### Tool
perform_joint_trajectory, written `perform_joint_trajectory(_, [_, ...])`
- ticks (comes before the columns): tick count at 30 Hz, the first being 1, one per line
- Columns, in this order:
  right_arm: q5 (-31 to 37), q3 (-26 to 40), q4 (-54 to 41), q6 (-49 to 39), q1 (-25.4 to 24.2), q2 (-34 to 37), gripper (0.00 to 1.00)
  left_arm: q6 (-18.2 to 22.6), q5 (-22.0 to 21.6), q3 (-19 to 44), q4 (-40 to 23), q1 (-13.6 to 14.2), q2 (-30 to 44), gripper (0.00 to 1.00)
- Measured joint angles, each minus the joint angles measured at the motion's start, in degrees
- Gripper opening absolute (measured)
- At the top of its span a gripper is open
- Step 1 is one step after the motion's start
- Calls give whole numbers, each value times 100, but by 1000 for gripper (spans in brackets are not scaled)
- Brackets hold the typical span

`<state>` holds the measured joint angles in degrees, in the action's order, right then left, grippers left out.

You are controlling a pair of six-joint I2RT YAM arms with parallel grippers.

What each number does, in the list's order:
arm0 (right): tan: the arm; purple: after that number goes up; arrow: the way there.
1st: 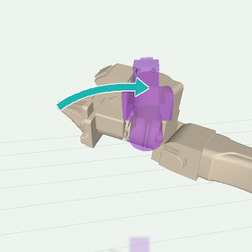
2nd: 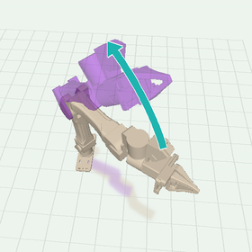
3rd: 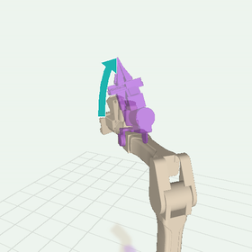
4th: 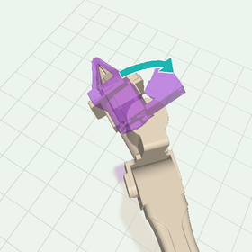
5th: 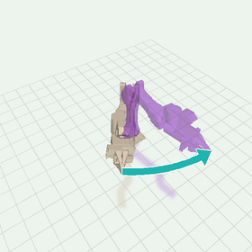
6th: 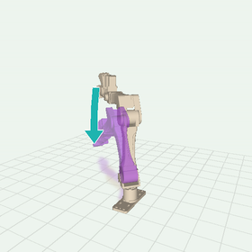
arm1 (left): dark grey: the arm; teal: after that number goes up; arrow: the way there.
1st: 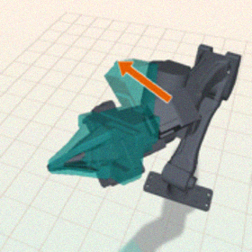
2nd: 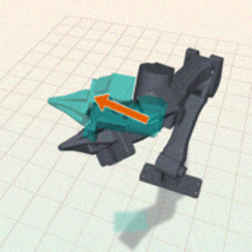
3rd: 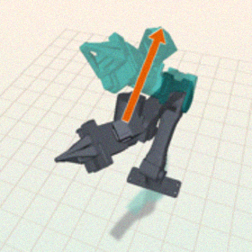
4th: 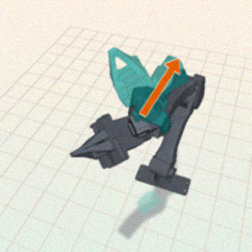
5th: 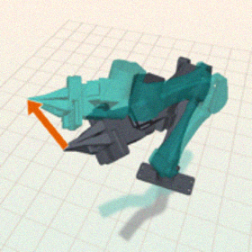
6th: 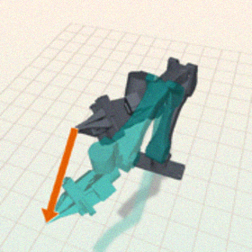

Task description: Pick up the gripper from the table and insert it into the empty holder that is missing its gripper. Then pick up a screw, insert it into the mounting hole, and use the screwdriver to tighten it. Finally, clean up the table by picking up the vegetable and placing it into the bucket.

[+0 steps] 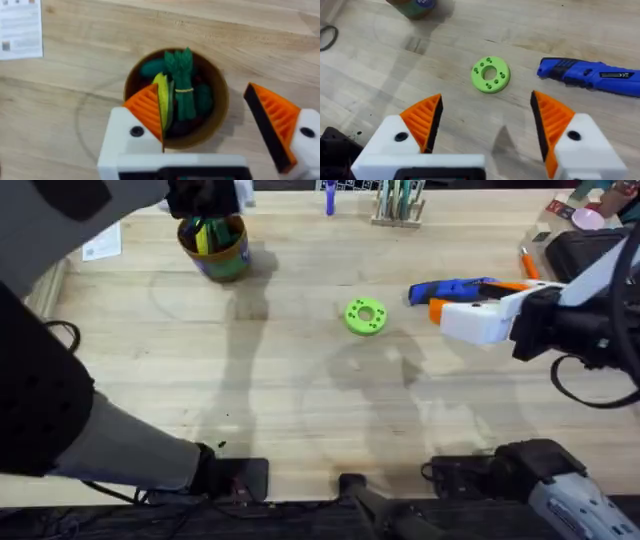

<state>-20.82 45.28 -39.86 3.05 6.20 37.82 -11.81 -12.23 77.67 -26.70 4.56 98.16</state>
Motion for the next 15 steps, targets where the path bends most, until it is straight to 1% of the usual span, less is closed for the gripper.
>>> perform_joint_trajectory(1, [0,0,0,0,-1,0,994,-18,1,0,-47,0,-15,939])
perform_joint_trajectory(2, [0,0,0,0,0,0,994,-26,4,0,-160,0,-44,975])
perform_joint_trajectory(5, [0,0,-15,0,0,0,990,-65,4,0,-560,0,-251,985])
perform_joint_trajectory(7, [0,0,-62,0,0,0,991,-69,14,0,-855,0,-543,985])
perform_joint_trajectory(15, [0,0,-176,0,0,0,992,-90,50,-2,-2606,10,-2174,985])
